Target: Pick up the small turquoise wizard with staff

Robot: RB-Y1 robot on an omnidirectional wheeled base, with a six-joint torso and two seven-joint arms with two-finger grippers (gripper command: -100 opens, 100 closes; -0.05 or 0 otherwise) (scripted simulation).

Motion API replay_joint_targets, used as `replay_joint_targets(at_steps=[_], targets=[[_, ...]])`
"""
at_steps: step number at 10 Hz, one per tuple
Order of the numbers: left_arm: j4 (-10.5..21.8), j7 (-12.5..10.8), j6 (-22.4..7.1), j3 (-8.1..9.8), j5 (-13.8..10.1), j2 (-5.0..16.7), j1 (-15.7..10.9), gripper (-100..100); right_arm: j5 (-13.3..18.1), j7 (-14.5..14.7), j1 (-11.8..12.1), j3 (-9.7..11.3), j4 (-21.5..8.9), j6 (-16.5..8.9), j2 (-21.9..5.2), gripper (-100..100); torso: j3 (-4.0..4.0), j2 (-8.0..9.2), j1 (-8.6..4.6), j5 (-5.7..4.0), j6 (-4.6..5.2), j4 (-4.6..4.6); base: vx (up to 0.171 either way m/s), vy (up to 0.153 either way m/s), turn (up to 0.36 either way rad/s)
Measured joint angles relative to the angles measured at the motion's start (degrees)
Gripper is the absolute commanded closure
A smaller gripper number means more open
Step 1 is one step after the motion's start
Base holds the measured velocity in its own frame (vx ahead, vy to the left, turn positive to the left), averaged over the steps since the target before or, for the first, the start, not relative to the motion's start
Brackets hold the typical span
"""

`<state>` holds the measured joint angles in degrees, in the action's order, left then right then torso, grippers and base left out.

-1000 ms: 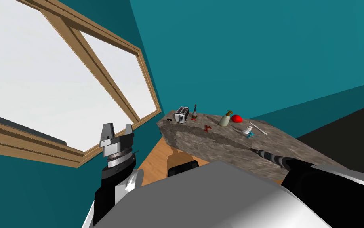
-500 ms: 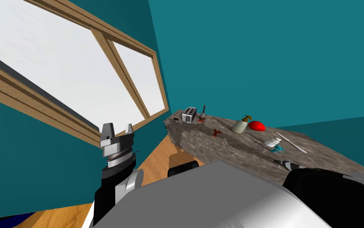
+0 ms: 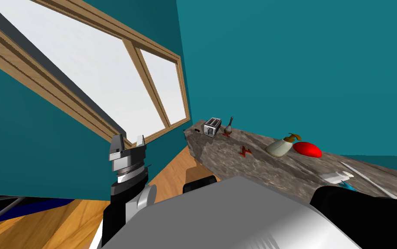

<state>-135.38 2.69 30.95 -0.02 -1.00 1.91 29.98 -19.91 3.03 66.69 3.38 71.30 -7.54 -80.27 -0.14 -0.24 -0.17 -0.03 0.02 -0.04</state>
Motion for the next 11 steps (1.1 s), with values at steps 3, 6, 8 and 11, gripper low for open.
replay_joint_targets(at_steps=[3,6,8,11], targets=[[0.0,0.0,0.0,0.0,0.0,0.0,0.0,0,-1.2,0.1,-0.2,2.6,-2.3,-1.1,-1.2,-100,0.06,0.09,-0.02,-0.02,0.02,0.03,0.031,-0.046,0.109],[0.0,0.0,0.0,0.0,0.0,0.0,0.0,0,-1.3,0.2,-1.1,3.4,-2.6,-1.2,-1.4,-100,0.17,0.28,0.19,0.02,0.08,0.07,-0.007,-0.008,-0.027],[0.0,0.0,0.0,0.0,0.0,0.0,0.0,0,-2.1,0.0,-3.9,6.2,-3.1,-1.5,-2.5,-100,0.21,0.36,0.17,0.02,0.08,0.09,-0.025,-0.017,-0.047],[0.0,0.0,0.0,0.0,0.0,0.0,0.0,0,-3.2,0.0,-8.8,10.7,-4.0,-2.2,-3.9,-100,0.22,0.36,0.16,0.02,0.08,0.09,-0.022,-0.015,-0.046]])
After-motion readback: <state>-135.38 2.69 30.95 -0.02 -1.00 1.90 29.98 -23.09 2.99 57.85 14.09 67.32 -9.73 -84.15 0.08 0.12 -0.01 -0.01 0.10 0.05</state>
